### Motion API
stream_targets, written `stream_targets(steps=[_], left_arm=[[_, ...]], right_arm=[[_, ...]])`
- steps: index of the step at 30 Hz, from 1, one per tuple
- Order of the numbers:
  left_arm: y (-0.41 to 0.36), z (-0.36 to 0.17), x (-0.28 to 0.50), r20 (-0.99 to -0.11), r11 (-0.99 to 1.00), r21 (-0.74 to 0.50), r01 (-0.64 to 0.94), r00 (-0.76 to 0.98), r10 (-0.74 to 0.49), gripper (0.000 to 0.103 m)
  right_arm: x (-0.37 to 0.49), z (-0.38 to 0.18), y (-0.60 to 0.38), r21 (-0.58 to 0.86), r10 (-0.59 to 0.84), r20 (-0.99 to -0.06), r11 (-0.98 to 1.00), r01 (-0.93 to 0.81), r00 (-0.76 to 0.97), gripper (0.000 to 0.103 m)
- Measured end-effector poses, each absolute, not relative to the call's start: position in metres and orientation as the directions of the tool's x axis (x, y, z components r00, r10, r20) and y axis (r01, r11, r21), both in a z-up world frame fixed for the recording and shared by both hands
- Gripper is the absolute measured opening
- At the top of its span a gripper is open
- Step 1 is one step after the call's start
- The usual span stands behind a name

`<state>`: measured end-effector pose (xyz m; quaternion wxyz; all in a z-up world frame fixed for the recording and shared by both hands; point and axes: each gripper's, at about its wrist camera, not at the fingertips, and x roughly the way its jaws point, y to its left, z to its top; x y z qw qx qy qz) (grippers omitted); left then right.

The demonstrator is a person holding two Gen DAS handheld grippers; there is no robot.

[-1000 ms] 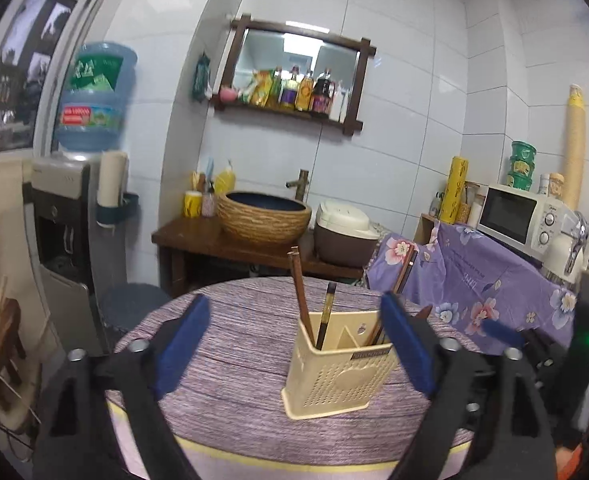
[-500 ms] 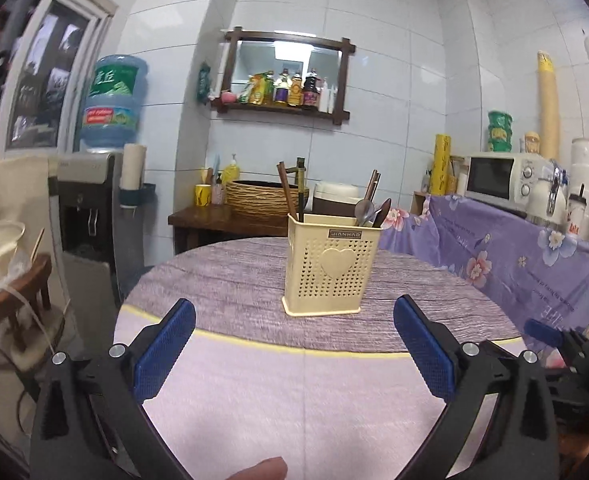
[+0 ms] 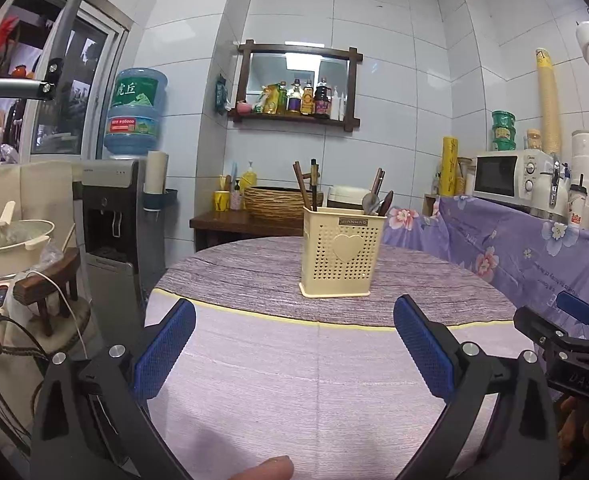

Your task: Organize utensils

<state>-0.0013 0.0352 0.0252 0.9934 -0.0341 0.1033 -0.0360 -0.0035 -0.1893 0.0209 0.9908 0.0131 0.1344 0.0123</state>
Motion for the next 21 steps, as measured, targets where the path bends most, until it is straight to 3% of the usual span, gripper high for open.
stream_targets(steps=[21], left_arm=[[0.0332, 0.0213, -0.0024, -0.204, 0.994, -0.077, 0.074, 0.975, -0.089, 0.098]], right_arm=[[-0.0033, 0.018, -0.1862, 0.028, 0.029, -0.27, 0.999, -0.023, 0.963, 0.097]])
